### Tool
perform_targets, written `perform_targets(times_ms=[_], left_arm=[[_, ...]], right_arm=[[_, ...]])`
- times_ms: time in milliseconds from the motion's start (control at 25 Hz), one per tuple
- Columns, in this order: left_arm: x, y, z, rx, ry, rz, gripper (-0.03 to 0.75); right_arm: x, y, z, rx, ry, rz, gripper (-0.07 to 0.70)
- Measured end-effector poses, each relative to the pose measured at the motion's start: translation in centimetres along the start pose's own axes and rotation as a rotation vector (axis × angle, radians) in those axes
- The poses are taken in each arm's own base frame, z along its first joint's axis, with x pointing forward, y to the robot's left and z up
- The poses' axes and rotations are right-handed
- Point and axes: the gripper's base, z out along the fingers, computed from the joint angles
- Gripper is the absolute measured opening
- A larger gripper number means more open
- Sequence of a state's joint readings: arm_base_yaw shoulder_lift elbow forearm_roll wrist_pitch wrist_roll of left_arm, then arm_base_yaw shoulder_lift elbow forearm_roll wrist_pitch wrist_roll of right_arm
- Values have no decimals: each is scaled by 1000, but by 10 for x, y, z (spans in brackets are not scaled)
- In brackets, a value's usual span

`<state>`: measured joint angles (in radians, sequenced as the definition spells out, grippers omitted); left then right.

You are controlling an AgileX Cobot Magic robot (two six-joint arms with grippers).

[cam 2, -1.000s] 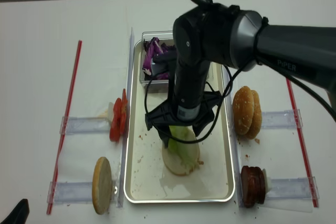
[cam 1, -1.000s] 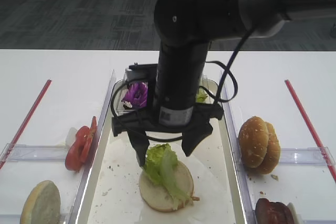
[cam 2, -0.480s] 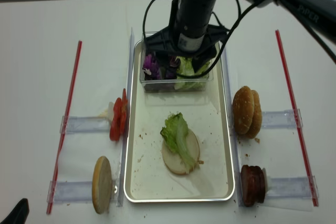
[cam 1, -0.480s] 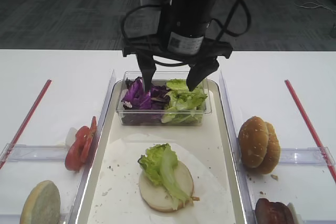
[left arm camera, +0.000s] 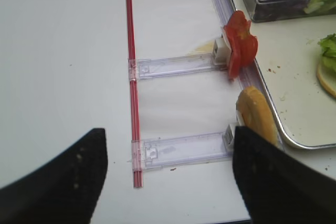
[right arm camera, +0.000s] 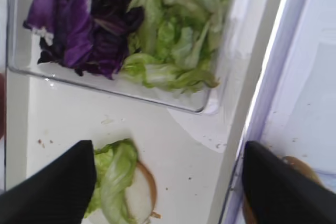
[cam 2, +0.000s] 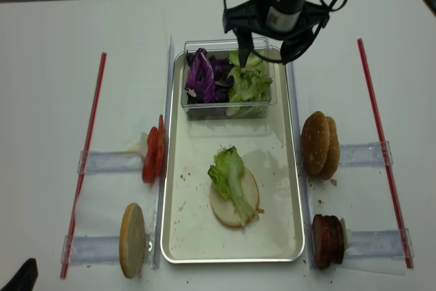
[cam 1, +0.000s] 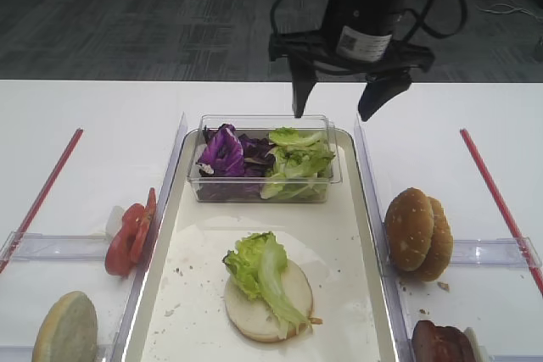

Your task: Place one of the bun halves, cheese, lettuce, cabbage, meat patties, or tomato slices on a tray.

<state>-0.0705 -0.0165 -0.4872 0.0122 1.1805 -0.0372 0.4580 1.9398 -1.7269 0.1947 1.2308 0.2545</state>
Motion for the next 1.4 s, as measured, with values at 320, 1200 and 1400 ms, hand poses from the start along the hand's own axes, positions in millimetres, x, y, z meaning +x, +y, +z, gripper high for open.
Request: perform_targets(times_ms=[320,1200,1400], left_arm=[[0,0,0,0,0,0,501],[0,0,0,0,0,0,501],[0,0,0,0,0,0,501]], right_arm=[[-18,-67,-13,77,-45,83,573],[-24,-170,-37,204,-88,201,573],[-16,-166,-45,188,-93,192,573]])
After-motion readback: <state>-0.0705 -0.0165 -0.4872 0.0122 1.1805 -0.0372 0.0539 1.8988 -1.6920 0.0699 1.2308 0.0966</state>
